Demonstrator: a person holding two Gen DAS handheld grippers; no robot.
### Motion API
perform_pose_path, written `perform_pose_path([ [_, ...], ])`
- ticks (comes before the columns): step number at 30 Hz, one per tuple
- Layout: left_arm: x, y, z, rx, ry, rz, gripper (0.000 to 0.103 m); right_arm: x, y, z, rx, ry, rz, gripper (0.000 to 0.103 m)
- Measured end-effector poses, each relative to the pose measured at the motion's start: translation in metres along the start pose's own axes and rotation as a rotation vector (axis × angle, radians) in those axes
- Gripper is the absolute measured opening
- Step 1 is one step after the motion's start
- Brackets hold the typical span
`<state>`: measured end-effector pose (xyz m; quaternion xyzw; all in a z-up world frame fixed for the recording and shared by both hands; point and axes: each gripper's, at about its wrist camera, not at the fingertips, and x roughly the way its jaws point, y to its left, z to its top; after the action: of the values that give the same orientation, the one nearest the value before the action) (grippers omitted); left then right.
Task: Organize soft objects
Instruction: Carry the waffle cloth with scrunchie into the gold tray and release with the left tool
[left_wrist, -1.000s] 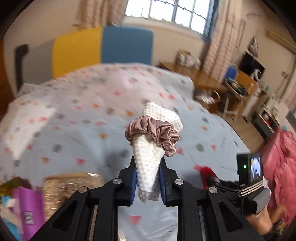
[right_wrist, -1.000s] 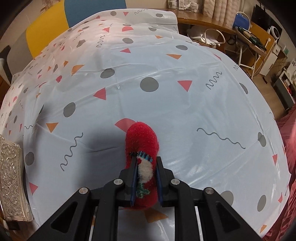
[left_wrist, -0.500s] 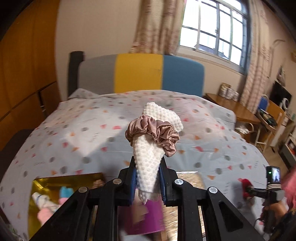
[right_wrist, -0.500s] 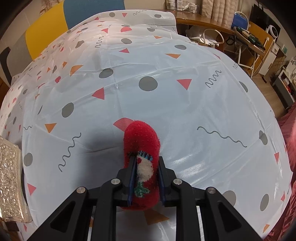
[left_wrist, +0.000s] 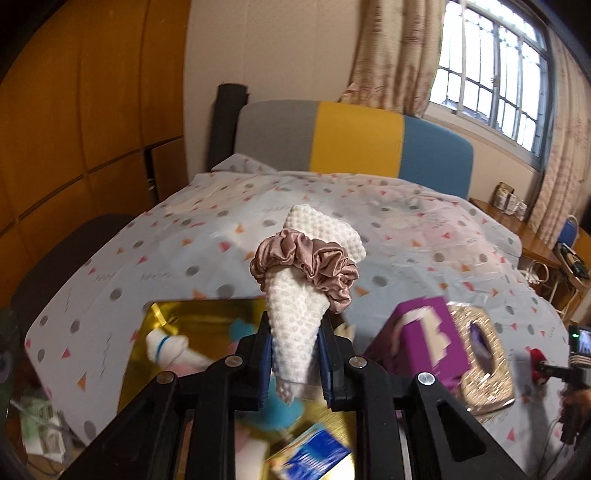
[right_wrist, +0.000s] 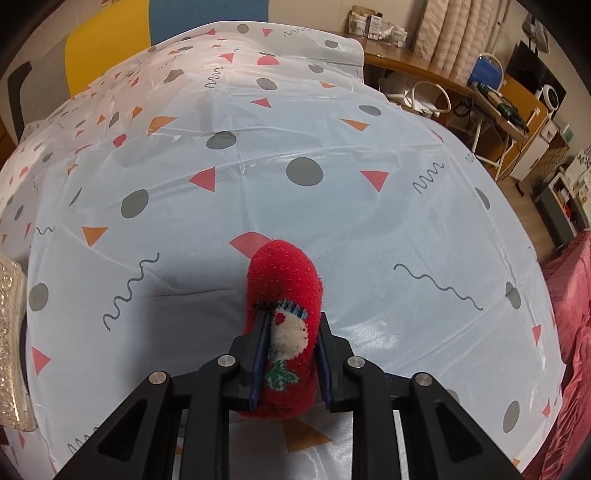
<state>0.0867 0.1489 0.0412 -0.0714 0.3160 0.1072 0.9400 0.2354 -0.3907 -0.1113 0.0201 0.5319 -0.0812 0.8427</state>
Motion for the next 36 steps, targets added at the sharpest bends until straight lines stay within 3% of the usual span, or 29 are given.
perform_pose_path([
  [16,0.007,0.061,-0.056,-0.046,0.077,0.077,0.022,-0.002,0.027,-0.004,-0.095,-0.011,-0.145,0.020],
  [24,0.033,0.098,-0.088,-0.126,0.204,0.058,0.024,-0.007,0.041,-0.010,-0.111,0.010,-0.167,0.019],
  [26,0.035,0.106,-0.093,-0.137,0.218,0.057,0.028,-0.008,0.043,-0.011,-0.110,0.013,-0.169,0.019],
  [29,0.033,0.123,-0.099,-0.180,0.227,0.043,0.047,-0.009,0.047,-0.013,-0.108,0.015,-0.176,0.019],
  [36,0.017,0.142,-0.110,-0.208,0.208,0.067,0.055,-0.009,0.052,-0.016,-0.102,0.013,-0.182,0.019],
])
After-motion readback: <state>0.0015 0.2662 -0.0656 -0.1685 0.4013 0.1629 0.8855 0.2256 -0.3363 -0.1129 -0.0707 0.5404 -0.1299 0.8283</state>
